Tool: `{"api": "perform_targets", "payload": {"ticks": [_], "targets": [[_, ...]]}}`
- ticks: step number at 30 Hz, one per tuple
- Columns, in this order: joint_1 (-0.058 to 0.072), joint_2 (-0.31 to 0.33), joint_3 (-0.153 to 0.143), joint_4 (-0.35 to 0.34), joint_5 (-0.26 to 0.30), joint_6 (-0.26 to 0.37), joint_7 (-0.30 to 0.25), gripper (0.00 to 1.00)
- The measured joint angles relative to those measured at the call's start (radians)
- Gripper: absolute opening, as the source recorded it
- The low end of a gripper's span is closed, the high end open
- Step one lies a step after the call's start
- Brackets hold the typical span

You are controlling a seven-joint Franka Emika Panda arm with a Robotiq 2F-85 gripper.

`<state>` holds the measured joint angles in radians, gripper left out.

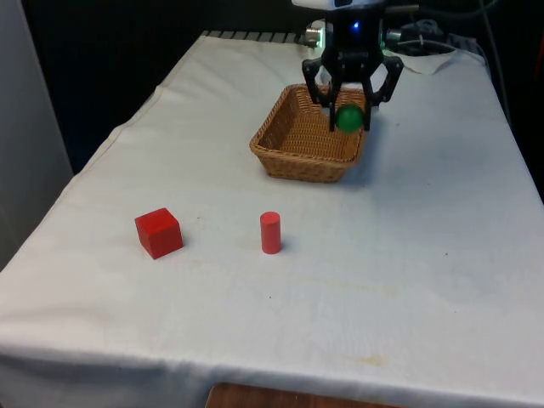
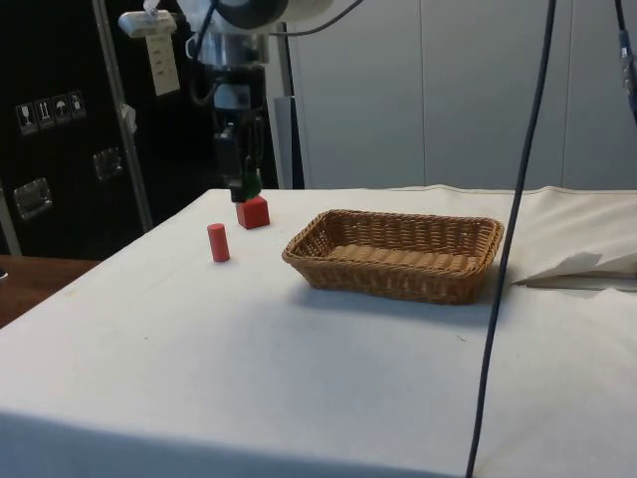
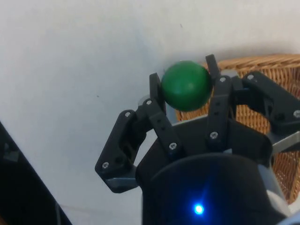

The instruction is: Pick up the object to the left of the cylinder and place it into the basket.

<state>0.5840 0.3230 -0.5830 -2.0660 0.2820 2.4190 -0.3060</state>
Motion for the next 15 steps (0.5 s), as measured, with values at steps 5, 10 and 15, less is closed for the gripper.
{"api": "perform_targets", "payload": {"ticks": [5,10,15], "targets": [[-0.001,-0.032,-0.003,-0.041,-0.036,0.006,0.0,0.0],[-0.004,-0.065,-0.005,-0.085,-0.072,0.017,0.0,0.0],[-0.007,-0.096,-0.008,-0.124,-0.108,0.021,0.0,0.0]]}}
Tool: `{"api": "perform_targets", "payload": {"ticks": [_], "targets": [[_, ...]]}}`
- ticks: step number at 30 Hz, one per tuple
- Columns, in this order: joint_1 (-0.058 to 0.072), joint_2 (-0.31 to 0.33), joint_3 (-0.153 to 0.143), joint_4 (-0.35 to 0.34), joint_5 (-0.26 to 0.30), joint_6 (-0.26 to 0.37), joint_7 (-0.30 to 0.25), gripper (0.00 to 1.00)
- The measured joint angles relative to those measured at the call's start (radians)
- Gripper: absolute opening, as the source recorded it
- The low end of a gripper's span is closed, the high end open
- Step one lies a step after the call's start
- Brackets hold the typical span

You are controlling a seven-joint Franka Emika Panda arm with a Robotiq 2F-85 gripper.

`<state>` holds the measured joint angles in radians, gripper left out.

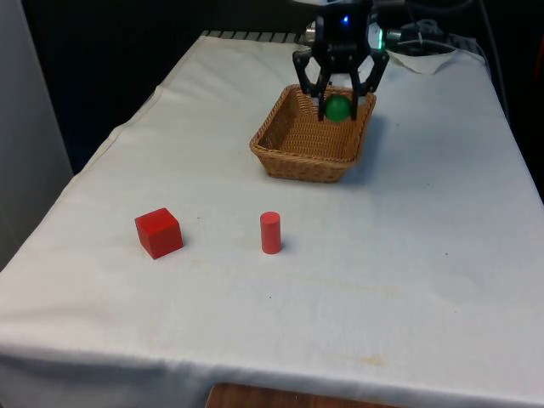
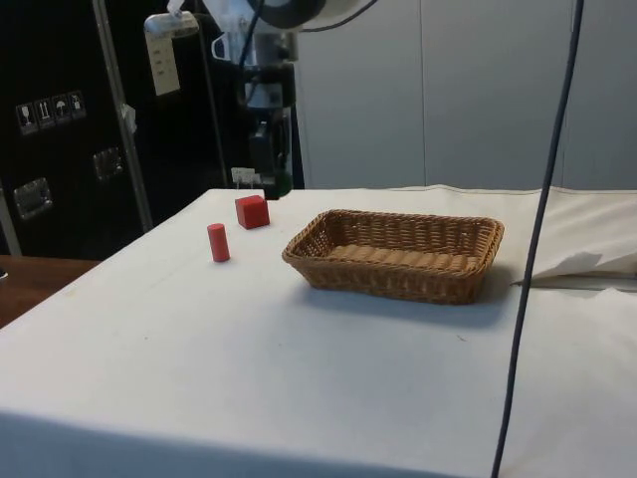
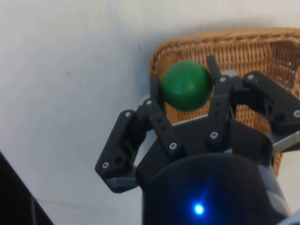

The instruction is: Pick up the object to the left of the cylinder and place it into the basket.

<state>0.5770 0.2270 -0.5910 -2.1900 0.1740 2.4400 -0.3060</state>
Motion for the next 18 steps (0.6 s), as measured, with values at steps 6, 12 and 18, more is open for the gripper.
{"api": "perform_targets", "payload": {"ticks": [6,12,18], "targets": [[-0.003,-0.027,-0.009,-0.041,-0.034,0.01,-0.006,0.0],[-0.008,-0.057,-0.017,-0.082,-0.072,0.017,-0.012,0.0],[-0.013,-0.085,-0.024,-0.122,-0.111,0.021,-0.014,0.0]]}}
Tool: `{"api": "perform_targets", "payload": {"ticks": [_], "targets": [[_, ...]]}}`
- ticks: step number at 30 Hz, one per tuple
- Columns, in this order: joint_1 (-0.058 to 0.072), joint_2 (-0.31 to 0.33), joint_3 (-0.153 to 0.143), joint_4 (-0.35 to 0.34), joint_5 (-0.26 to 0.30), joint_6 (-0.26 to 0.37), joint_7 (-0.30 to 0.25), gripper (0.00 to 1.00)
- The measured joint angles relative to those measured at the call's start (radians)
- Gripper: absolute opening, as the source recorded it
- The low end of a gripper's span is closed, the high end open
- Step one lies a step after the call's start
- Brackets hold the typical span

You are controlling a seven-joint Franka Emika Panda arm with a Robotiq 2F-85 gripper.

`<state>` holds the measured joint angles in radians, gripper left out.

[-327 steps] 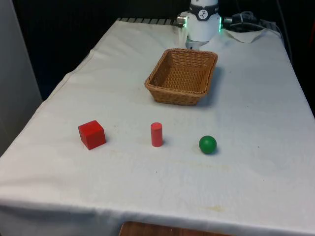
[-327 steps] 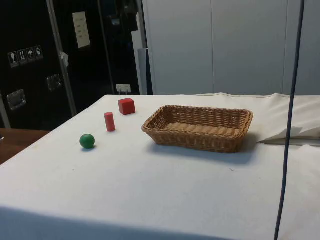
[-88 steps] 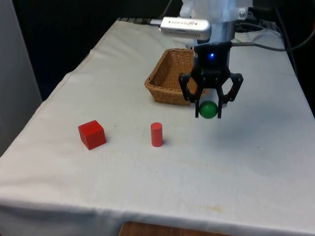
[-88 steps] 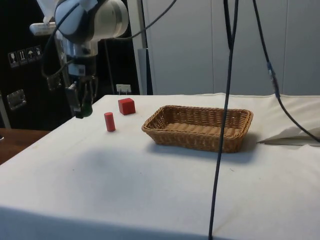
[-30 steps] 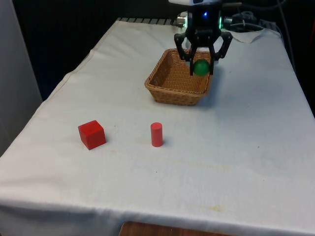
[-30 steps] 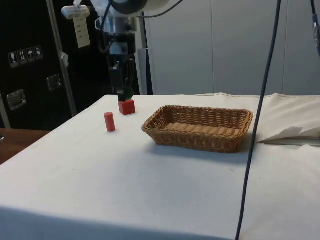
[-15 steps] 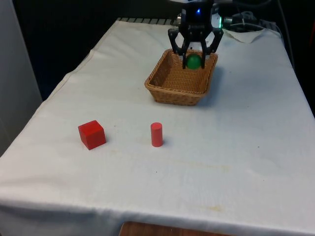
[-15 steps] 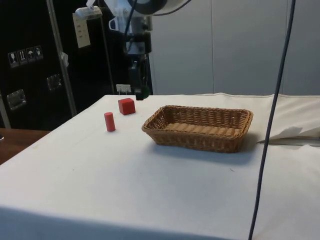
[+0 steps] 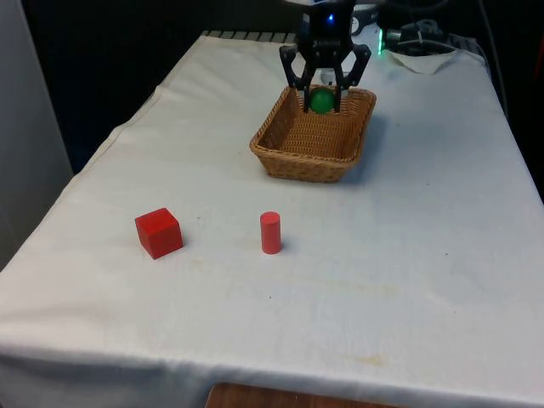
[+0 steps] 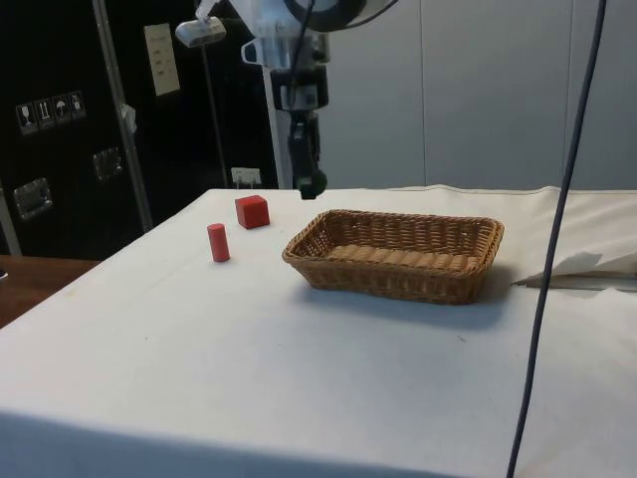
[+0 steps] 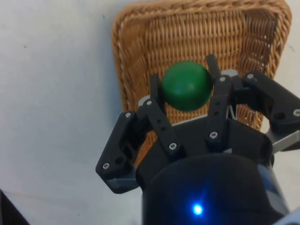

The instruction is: Pick up the object to the left of the cylinder and place it into the basket.

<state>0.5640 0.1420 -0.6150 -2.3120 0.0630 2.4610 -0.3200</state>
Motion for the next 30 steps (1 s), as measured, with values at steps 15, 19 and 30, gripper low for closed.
{"api": "perform_targets", "payload": {"ticks": [15,19,30], "targets": [[-0.012,-0.029,-0.008,-0.137,-0.02,0.105,-0.04,0.0],[-0.013,-0.03,-0.009,-0.163,-0.02,0.133,-0.046,0.0],[-0.014,-0.031,-0.006,-0.279,-0.019,0.278,-0.053,0.0]]}}
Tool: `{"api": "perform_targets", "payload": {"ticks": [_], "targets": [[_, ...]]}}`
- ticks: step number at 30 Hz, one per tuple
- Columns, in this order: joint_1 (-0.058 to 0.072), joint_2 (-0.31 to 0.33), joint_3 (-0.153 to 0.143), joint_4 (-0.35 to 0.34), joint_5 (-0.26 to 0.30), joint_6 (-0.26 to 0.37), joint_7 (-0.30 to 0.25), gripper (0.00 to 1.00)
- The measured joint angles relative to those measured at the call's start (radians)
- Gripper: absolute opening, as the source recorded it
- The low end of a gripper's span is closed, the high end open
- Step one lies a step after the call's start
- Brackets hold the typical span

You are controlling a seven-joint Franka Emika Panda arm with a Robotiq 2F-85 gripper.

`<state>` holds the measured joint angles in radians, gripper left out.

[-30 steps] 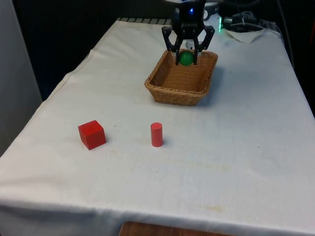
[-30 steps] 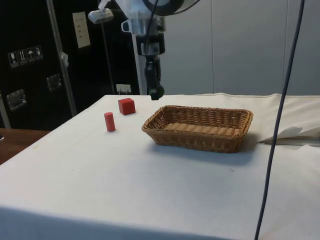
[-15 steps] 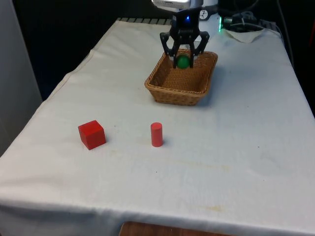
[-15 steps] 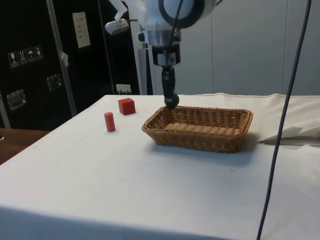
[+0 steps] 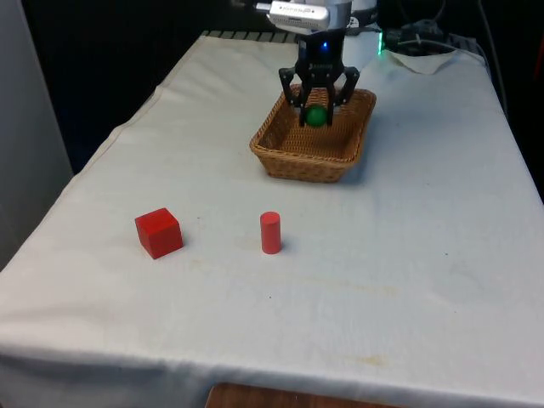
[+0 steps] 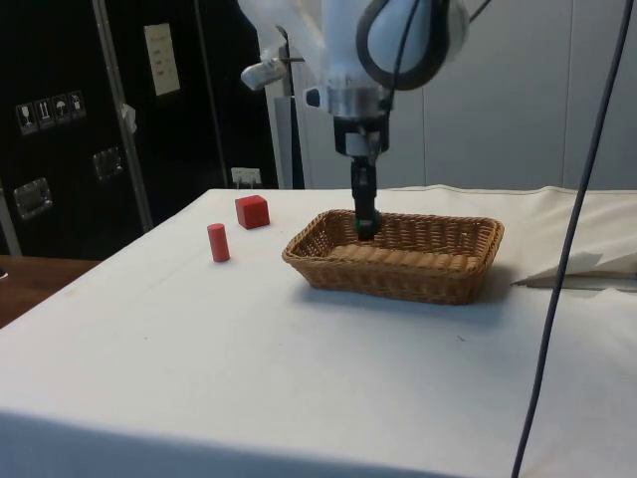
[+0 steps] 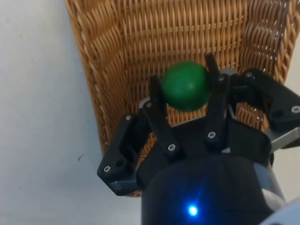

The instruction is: Pick up the object to the left of the cylinder and place it into the basket.

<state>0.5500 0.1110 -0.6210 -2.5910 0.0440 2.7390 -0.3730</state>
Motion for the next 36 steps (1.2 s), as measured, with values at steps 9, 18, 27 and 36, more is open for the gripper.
{"api": "perform_targets", "payload": {"ticks": [9,18,27,36], "targets": [[0.0,0.035,0.006,-0.042,0.019,0.088,0.0,0.0],[-0.003,0.1,0.006,-0.026,0.11,0.13,-0.062,0.0],[-0.005,0.143,0.012,0.0,0.24,0.13,-0.164,0.44],[-0.006,0.148,0.015,0.003,0.289,0.13,-0.206,1.0]]}}
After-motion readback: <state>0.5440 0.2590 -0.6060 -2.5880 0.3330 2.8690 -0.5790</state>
